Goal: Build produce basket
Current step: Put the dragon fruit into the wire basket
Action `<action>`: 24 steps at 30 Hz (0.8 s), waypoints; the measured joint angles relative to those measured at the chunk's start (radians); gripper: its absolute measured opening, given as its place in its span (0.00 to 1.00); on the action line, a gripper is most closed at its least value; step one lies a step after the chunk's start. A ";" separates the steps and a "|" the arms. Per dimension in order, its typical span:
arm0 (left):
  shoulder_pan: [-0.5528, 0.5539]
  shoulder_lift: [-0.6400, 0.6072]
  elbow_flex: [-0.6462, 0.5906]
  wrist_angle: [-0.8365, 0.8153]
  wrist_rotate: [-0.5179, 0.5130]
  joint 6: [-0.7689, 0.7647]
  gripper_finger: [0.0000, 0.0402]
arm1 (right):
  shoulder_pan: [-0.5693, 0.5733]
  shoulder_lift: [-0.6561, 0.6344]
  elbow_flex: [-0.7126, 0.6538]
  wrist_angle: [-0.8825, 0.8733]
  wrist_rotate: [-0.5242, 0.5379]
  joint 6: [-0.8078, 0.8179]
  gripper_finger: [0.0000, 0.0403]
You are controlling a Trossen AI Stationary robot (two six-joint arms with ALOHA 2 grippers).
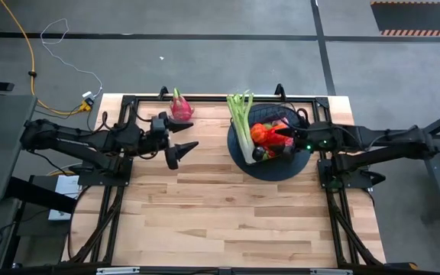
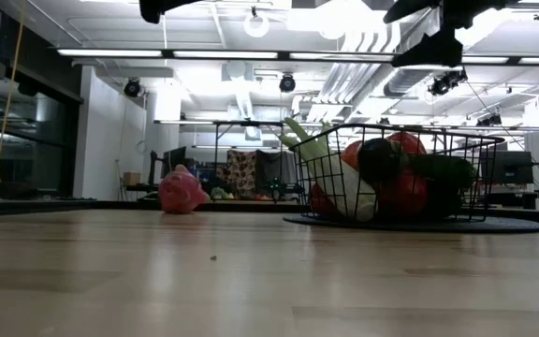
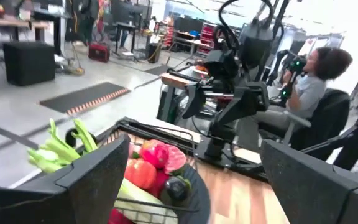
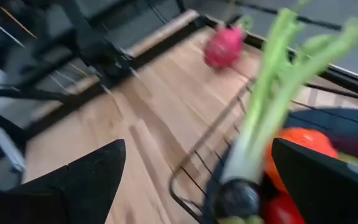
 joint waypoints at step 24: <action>-0.003 -0.218 0.000 -0.313 -0.026 -0.087 0.88 | 0.008 -0.016 -0.147 0.471 -0.040 -0.226 0.97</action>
